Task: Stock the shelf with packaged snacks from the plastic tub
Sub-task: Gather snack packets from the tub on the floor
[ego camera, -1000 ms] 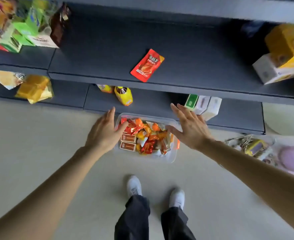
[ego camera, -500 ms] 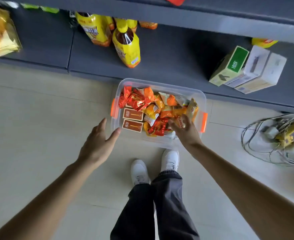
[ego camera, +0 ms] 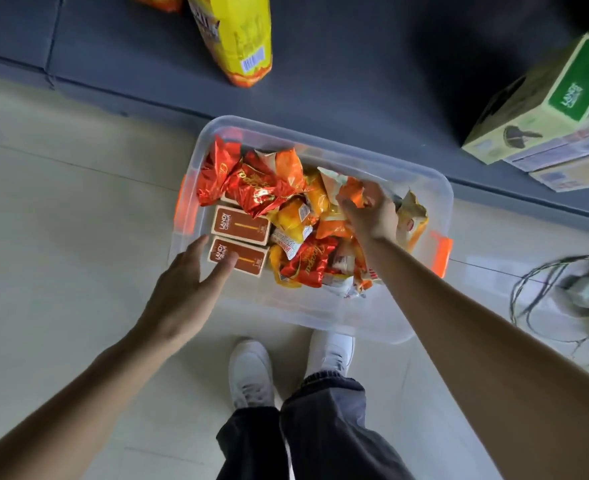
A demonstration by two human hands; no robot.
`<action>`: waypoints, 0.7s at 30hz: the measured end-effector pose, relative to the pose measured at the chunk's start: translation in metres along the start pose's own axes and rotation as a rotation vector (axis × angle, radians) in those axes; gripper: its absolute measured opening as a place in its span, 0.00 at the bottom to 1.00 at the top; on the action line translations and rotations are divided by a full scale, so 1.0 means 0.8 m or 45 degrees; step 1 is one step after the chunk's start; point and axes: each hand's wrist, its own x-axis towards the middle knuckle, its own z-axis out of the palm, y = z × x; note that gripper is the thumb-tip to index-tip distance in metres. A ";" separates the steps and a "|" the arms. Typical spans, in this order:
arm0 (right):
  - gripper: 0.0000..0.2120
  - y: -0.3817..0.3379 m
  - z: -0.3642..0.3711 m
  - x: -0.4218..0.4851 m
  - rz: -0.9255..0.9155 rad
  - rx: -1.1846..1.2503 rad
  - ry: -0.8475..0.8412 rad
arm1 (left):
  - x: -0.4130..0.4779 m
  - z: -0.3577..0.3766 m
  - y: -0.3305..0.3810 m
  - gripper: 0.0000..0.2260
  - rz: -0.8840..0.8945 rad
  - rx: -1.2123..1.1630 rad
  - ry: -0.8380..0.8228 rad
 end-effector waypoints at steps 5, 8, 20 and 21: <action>0.15 0.003 0.025 0.026 -0.048 0.045 0.085 | 0.012 0.015 0.001 0.33 0.006 -0.159 -0.022; 0.14 0.010 0.032 0.016 -0.010 0.021 0.109 | 0.017 0.024 0.010 0.26 -0.026 -0.258 -0.019; 0.16 -0.019 -0.029 -0.071 -0.471 0.312 -0.671 | 0.071 0.059 0.053 0.26 -0.535 -1.499 -0.542; 0.17 -0.021 -0.027 -0.066 -0.570 0.200 -0.760 | 0.074 0.060 0.051 0.25 -0.475 -1.539 -0.557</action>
